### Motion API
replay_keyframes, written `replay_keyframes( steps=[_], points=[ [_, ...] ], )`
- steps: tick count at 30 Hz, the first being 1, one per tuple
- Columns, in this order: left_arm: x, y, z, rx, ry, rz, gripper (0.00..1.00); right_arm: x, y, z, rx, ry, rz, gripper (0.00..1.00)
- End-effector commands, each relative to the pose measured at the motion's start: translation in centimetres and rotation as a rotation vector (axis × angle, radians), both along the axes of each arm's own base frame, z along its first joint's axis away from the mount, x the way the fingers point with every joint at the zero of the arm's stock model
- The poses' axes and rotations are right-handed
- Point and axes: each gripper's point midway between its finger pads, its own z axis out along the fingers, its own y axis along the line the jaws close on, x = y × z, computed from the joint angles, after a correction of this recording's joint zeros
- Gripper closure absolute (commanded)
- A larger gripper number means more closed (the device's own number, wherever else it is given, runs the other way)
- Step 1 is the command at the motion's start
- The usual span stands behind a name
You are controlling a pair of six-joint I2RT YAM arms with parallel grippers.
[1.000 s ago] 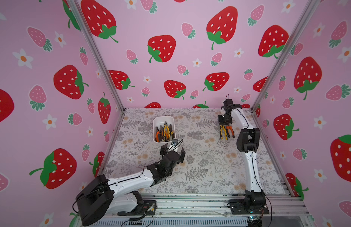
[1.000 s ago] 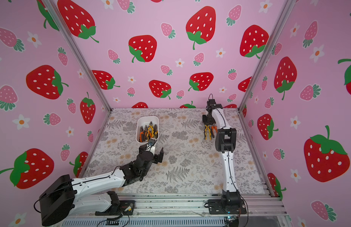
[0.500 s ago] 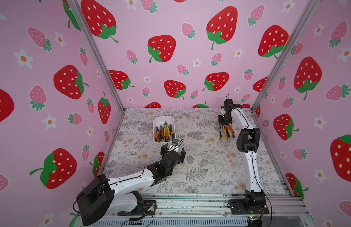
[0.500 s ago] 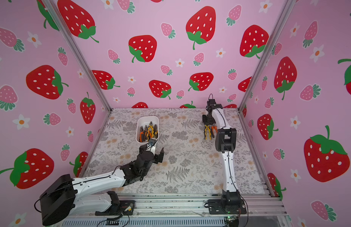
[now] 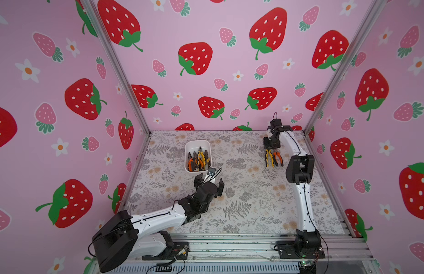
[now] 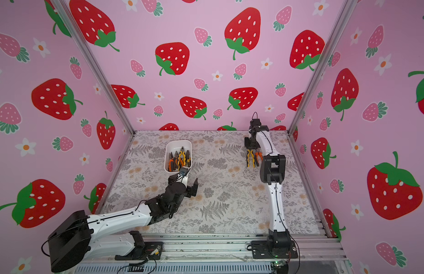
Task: Take the pliers out of the storage box
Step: Place the pliers at the center of the board.
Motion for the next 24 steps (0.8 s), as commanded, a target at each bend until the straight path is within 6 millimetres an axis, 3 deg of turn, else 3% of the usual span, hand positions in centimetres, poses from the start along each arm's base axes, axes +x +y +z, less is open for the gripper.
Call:
replay_keyframes(
  steps=[1,24],
  points=[
    [0.5,-0.5,1.6,-0.027,-0.026,0.000,0.03,2.3,0.4,0.9,-0.002,-0.106,-0.001,0.75],
    [0.4,-0.4,1.6,-0.029,-0.026,-0.002,0.03,1.7,1.4,0.2,0.030,-0.074,0.008,0.69]
  ],
)
